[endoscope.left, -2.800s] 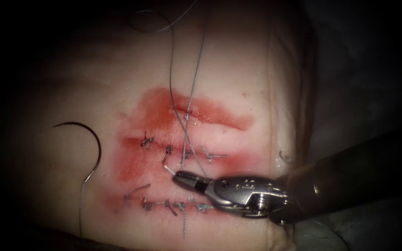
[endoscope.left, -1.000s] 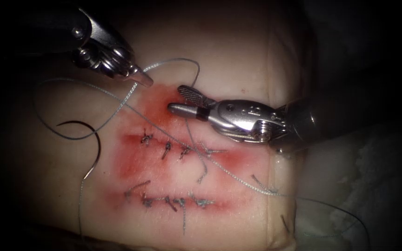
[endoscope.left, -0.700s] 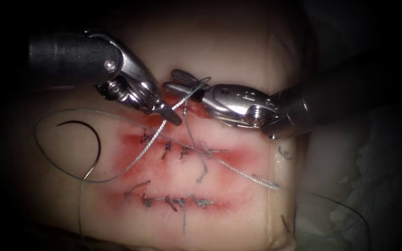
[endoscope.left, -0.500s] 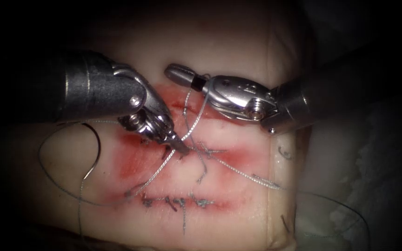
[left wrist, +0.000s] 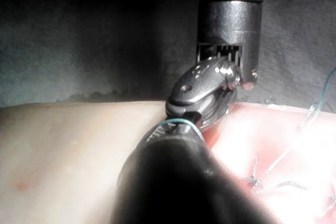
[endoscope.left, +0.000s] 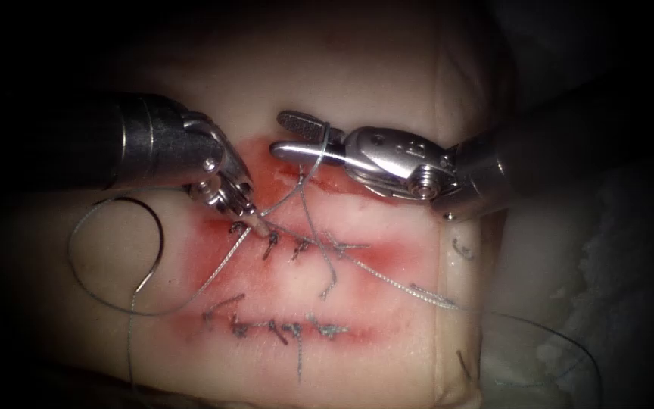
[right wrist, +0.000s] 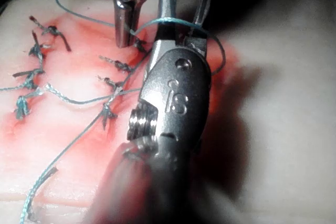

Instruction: Wound Closure

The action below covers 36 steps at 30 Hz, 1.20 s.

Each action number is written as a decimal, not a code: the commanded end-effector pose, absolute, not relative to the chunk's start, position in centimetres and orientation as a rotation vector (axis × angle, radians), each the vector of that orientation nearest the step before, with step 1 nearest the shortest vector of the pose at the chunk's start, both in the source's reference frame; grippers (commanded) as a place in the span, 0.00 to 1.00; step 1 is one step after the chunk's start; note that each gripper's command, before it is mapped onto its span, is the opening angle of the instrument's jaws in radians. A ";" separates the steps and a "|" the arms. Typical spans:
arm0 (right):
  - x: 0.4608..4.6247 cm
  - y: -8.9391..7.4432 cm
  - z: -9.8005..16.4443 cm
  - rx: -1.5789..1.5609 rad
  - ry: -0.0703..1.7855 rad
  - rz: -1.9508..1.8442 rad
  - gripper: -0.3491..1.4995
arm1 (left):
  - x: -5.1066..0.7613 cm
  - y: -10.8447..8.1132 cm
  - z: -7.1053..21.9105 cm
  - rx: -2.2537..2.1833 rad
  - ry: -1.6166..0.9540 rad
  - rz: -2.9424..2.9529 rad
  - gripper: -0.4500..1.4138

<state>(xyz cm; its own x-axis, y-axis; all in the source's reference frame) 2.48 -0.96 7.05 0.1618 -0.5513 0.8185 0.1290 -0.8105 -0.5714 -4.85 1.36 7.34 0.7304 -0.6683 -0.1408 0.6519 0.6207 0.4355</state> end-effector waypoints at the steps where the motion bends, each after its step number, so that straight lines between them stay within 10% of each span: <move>1: 2.57 -1.0 7.1 -1.940 0.410 -1.709 0.38 | -4.92 1.4 7.4 0.483 -0.048 -0.762 0.00; 15: 2.73 -0.9 7.2 -2.037 0.570 -1.784 0.26 | -5.11 1.6 7.7 0.340 -0.086 -0.646 0.00; 23: 2.66 -1.0 7.2 -2.086 0.619 -1.856 0.02 | -4.96 1.7 8.0 0.257 -0.052 -0.605 0.00; 36: 2.55 -1.1 7.3 -2.209 0.702 -1.874 0.00 | -4.99 1.8 8.0 0.292 -0.106 -0.612 0.00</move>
